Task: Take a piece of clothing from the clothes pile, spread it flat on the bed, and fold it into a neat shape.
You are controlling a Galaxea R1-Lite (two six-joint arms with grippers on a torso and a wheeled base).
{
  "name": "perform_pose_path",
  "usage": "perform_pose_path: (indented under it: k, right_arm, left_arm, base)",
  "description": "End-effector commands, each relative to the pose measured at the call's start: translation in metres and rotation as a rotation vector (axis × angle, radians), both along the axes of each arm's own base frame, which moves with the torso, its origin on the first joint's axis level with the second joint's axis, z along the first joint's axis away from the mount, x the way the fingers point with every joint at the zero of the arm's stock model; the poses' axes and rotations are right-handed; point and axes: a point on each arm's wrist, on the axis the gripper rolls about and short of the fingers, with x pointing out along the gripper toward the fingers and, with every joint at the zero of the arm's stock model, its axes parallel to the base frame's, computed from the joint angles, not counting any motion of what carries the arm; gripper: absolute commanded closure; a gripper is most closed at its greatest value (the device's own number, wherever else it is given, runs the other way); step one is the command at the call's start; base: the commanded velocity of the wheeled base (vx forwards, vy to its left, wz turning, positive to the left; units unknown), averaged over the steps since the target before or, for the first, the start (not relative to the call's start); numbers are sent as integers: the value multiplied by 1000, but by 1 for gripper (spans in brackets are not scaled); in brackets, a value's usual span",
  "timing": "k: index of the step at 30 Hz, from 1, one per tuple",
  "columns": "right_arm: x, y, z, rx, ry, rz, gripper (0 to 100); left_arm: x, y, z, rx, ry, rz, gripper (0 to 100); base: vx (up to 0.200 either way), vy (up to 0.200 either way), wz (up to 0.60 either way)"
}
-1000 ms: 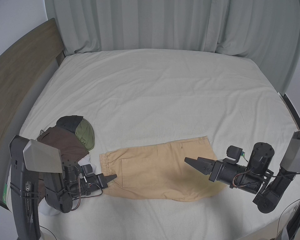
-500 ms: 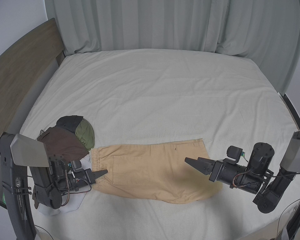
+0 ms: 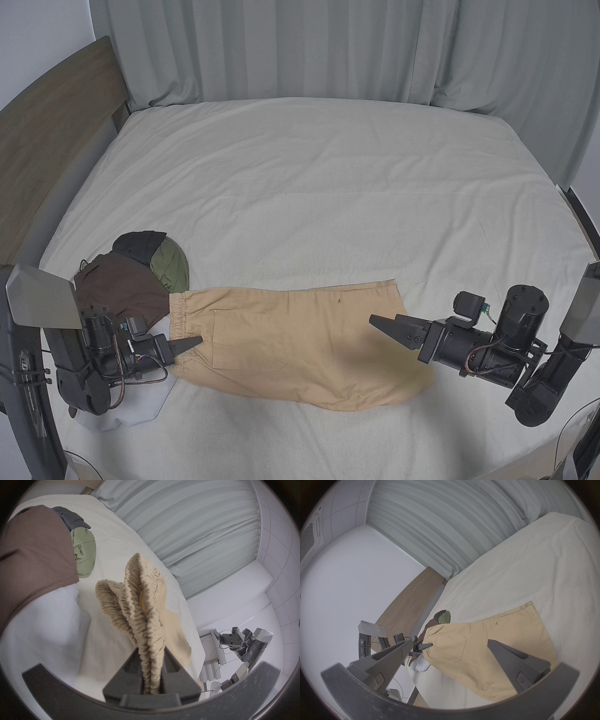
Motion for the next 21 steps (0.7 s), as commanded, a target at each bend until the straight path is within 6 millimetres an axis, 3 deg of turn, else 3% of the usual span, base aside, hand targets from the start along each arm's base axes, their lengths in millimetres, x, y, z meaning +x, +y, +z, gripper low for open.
perform_pose_path:
  k: [1, 11, 21]
  right_arm:
    - [0, 0, 0, -1, 1, 1, 0]
    - [0, 0, 0, -1, 1, 1, 0]
    - [0, 0, 0, -1, 1, 1, 0]
  left_arm:
    - [-2, 5, 4, -1, -12, 10, 100]
    - [-4, 15, 3, 27, -30, 25, 100]
    - [-5, 7, 6, 28, -40, 0, 100]
  base:
    - [0, 0, 0]
    - [0, 0, 0]
    - [0, 0, 0]
